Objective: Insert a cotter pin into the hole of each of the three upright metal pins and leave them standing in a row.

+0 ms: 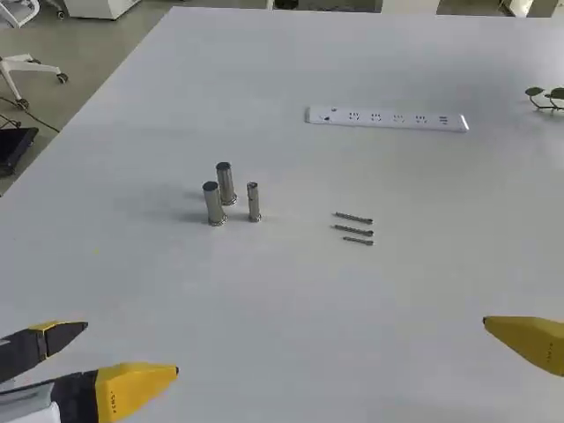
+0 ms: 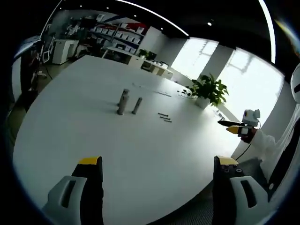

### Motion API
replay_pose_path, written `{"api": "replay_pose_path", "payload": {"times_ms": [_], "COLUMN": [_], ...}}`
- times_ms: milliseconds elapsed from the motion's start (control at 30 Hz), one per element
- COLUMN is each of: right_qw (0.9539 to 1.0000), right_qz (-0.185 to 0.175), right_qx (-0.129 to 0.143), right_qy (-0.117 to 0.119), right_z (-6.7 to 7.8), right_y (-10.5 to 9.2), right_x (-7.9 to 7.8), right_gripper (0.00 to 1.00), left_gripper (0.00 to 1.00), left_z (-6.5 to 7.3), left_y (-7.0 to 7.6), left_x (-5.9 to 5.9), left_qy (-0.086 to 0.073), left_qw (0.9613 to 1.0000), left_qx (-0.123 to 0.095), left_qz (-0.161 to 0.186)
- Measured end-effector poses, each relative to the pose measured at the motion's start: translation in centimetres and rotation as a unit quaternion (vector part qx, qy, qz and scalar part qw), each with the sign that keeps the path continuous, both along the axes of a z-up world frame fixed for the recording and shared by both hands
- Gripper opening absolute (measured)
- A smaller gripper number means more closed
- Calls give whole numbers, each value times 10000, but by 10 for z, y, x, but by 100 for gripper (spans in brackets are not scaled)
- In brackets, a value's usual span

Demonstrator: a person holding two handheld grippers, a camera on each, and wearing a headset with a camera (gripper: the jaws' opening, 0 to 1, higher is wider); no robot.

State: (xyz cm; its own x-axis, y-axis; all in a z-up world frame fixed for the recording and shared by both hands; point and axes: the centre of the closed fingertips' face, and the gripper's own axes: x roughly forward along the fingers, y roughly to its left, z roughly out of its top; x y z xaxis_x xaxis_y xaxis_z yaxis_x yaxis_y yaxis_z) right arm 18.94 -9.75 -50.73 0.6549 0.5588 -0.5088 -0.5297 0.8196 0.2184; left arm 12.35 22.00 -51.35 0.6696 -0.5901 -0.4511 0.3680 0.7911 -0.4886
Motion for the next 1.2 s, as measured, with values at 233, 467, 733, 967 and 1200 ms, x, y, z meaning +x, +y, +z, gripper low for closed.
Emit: {"api": "replay_pose_path", "payload": {"times_ms": [233,467,733,967,1200], "right_qw": [9999,9999,9999,9999,9999], "right_qz": [71,90,113,135,123], "right_qx": [-93,-78,-71,-73,-67], "right_qy": [-8,24,36,67,74], "right_z": [0,0,1,0,0], "right_y": [4,5,7,9,9], "right_x": [0,0,-1,-1,0], "right_gripper": [97,96,96,96,96], "left_gripper": [92,94,99,99,99], "left_z": [9,17,25,18,14], "left_y": [5,5,4,5,9], "left_x": [7,12,16,16,19], "left_qy": [-197,-363,-654,-561,-531], "left_qw": [9995,9988,9974,9984,9985], "left_qx": [-186,-267,-244,-67,-16], "left_qz": [162,213,169,90,118]}}
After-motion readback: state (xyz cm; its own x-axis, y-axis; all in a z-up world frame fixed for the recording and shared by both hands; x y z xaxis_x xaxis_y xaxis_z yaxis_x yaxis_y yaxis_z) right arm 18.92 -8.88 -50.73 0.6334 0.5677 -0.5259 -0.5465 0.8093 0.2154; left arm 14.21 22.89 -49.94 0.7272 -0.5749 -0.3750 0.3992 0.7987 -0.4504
